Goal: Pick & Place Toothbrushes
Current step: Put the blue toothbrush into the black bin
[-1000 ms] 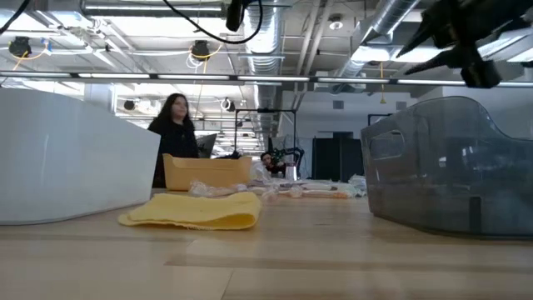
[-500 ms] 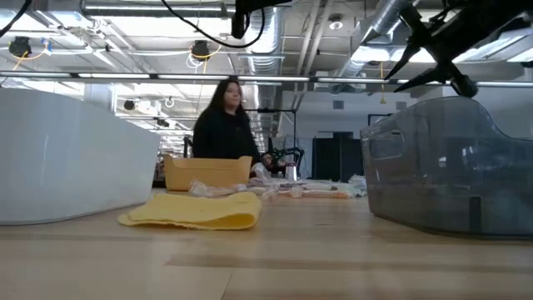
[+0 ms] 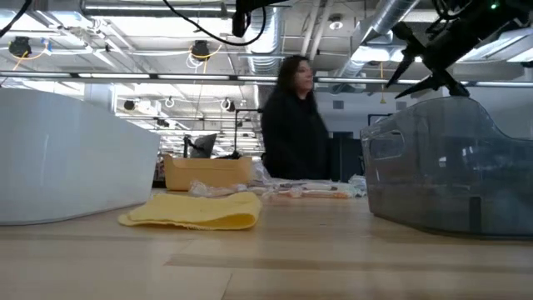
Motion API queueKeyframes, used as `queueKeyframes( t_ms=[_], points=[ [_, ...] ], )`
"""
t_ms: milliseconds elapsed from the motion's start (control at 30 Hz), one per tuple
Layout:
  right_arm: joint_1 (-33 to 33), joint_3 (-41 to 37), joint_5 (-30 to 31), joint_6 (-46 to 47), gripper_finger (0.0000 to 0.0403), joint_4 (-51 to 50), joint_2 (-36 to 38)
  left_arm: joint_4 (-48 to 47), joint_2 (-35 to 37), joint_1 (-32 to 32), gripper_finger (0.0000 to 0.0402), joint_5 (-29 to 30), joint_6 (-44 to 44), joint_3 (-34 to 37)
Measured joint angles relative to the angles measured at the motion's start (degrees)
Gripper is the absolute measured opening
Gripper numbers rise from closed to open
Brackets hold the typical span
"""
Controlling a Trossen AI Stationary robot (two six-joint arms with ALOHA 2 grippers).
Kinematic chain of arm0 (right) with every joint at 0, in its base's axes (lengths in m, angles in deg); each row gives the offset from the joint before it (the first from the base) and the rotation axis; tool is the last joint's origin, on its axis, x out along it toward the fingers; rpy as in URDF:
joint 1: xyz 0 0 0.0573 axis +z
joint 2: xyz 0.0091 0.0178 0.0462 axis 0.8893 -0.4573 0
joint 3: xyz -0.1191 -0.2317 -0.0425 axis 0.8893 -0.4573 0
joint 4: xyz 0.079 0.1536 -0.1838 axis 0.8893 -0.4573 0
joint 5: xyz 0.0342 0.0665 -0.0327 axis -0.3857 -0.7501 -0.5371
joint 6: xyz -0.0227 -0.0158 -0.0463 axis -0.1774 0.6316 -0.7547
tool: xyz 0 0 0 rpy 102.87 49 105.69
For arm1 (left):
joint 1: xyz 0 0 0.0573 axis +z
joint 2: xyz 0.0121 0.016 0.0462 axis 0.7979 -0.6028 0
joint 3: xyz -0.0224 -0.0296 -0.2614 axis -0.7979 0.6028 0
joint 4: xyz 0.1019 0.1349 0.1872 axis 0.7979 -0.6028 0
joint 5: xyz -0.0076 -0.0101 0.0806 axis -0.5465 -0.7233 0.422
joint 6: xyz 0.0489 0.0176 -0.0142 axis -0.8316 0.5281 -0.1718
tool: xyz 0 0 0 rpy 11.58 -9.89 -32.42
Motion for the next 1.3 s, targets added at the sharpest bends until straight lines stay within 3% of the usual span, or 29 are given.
queueKeyframes(
  t_ms=[400, 900, 1300],
  points=[
    [-9.9, 0.0, -9.6, 1.2, 0.0120, -3.1, -7.3, -0.8, 0.5, 2.4, 0.0108, -2.2, -1.5, 0.0],
    [-17.0, 0.0, -18.3, -14.9, 0.0120, -1.7, -17.4, -11.4, 5.2, 3.8, 0.0108, -2.5, -4.5, -0.1],
    [-23.9, 0.0, -31.7, -15.7, 0.0120, -1.3, -24.4, -12.7, 7.5, 3.8, 0.0108, -0.4, -7.3, 0.0]
  ],
)
